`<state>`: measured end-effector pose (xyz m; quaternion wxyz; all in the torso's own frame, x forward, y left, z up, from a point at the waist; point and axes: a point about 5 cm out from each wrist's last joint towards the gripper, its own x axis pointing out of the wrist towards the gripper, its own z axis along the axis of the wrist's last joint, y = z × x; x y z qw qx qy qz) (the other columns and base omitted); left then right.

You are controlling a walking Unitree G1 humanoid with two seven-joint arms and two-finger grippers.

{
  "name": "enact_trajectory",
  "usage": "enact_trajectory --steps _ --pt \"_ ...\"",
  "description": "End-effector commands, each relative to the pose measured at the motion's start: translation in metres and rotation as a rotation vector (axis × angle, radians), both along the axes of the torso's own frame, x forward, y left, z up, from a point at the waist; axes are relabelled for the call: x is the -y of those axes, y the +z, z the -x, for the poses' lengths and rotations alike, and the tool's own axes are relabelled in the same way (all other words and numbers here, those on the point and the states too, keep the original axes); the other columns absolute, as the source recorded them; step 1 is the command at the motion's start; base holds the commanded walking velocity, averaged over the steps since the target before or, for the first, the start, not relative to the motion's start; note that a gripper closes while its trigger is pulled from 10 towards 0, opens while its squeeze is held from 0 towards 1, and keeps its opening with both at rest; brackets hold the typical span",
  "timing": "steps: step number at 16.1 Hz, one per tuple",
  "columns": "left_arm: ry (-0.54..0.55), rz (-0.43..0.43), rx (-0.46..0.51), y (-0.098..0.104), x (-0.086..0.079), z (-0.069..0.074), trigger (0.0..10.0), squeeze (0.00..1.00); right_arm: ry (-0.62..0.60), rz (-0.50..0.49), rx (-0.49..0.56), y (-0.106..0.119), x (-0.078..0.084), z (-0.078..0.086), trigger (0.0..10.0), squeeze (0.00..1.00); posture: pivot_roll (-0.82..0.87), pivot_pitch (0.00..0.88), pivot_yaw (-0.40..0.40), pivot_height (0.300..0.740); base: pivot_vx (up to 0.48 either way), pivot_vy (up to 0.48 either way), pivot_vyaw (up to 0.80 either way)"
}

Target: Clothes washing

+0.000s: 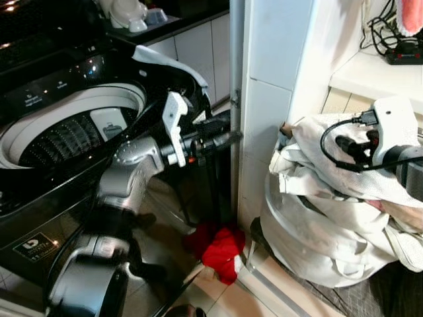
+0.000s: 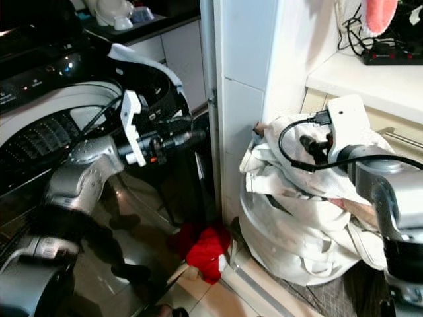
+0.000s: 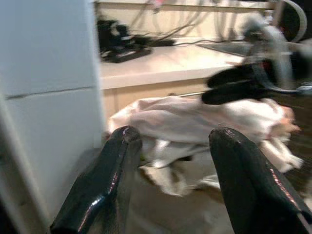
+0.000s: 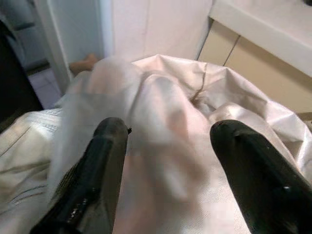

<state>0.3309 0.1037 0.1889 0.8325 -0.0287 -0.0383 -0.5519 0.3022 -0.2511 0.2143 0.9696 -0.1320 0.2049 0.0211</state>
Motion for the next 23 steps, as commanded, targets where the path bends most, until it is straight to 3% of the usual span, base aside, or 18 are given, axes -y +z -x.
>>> enact_trajectory --steps 1,5,6,9,10,11,20,23 --pt "-0.01 -0.028 0.007 -0.001 0.005 0.011 10.0 0.0 0.018 0.033 0.002 -0.003 0.004 -0.008 10.0 1.0 -0.11 0.0 0.115 0.74 0.0 0.0 0.0" --pt "0.006 -0.052 -0.028 -0.009 0.007 0.026 10.0 0.0 0.033 0.058 -0.036 -0.021 0.014 -0.019 10.0 1.0 -0.11 0.0 0.112 0.74 0.0 0.0 0.0" --pt "0.004 -0.054 -0.039 -0.01 0.009 0.03 10.0 0.0 0.083 0.026 -0.058 -0.027 0.013 -0.023 10.0 0.0 -0.11 0.0 0.112 0.74 0.0 0.0 0.0" --pt "-0.031 -0.079 -0.057 -0.011 0.014 0.041 10.0 0.0 0.157 -0.089 -0.118 -0.036 0.012 -0.027 10.0 0.0 -0.1 0.0 0.096 0.74 0.0 0.0 0.0" --pt "-0.029 -0.08 -0.058 -0.011 0.014 0.041 10.0 0.0 0.153 -0.101 -0.123 -0.037 0.013 -0.028 5.4 0.0 -0.09 0.0 0.094 0.74 0.0 0.0 0.0" --pt "-0.02 -0.081 -0.059 -0.01 0.013 0.042 10.0 0.0 0.129 -0.12 -0.119 -0.038 0.016 -0.029 0.0 0.0 -0.09 0.0 0.091 0.74 0.0 0.0 0.0" --pt "-0.049 -0.082 -0.07 -0.007 0.015 0.047 10.0 0.0 0.121 -0.177 -0.082 -0.032 0.022 -0.034 0.0 0.0 -0.1 0.0 0.098 0.74 0.0 0.0 0.0" --pt "-0.05 -0.074 -0.072 -0.007 0.016 0.047 10.0 0.0 0.123 -0.271 -0.053 -0.027 0.021 -0.035 0.0 0.0 -0.1 0.0 0.099 0.74 0.0 0.0 0.0"
